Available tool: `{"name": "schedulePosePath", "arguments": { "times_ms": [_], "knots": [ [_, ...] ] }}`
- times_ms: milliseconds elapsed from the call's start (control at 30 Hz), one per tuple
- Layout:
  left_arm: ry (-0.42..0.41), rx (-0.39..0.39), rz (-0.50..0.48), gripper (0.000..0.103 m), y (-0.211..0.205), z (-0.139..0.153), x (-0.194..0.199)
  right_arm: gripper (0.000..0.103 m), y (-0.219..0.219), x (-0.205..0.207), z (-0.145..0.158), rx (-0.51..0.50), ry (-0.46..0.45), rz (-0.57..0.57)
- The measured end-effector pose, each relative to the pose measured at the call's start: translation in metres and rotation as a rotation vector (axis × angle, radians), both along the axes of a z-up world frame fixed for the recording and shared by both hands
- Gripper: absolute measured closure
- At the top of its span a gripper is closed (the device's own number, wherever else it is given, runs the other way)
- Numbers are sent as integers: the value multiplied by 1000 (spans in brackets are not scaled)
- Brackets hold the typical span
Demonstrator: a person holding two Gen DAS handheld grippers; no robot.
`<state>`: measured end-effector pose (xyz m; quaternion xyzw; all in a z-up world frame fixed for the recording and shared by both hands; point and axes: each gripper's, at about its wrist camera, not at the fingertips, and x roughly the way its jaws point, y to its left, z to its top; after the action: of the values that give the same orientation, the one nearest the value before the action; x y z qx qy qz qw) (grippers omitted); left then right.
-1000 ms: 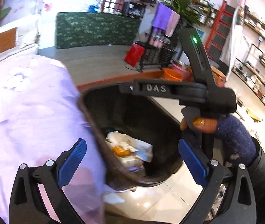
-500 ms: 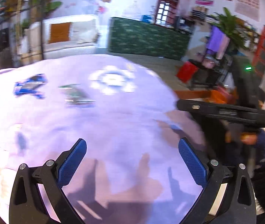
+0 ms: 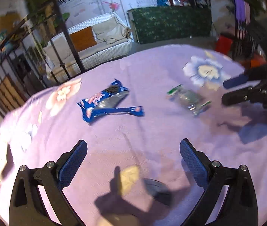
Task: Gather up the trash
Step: 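Grasp the blue Oreo wrapper with the left tool while the right tool grasps the snack packet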
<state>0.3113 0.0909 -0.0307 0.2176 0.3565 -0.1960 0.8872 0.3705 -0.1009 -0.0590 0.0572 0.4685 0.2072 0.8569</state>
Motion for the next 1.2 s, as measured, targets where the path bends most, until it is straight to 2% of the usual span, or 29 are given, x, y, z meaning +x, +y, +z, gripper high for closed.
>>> {"name": "schedulePosePath", "arguments": {
  "times_ms": [167,267,433,500,567,600,633,667,700,733,767,833,933,1033,1200],
  "knots": [
    [-10,178,-47,6,2,-16,52,31,10,45,-23,-8,84,-4],
    [-11,213,-52,6,-1,-20,82,31,17,58,-33,-5,125,23],
    [9,308,-68,6,-17,-35,124,31,34,71,-38,-56,100,30],
    [41,299,-73,6,-19,-38,136,31,37,73,-38,-63,91,25],
    [72,265,-68,7,-20,-37,144,41,39,71,-37,-93,64,12],
    [97,233,-54,13,-19,-35,149,50,40,69,-36,-103,53,9],
    [129,193,-46,26,-17,-34,152,54,40,68,-36,-109,44,10],
    [148,170,-41,31,-17,-33,152,55,39,67,-36,-107,37,10],
    [159,153,-34,41,-17,-33,151,57,36,64,-36,-104,34,6],
    [166,145,-35,50,-18,-33,148,59,35,63,-36,-100,32,6],
    [164,147,-39,54,-20,-34,144,60,34,62,-35,-98,30,10],
    [156,147,-44,68,-23,-34,134,65,32,59,-33,-95,21,13],
    [145,119,-36,77,-26,-32,120,68,35,56,-30,-84,11,20],
    [128,93,-18,81,-27,-29,102,69,31,46,-23,-69,-3,18],
    [97,8,33,83,-25,-12,71,69,20,24,-8,-43,-41,8]
  ]
}}
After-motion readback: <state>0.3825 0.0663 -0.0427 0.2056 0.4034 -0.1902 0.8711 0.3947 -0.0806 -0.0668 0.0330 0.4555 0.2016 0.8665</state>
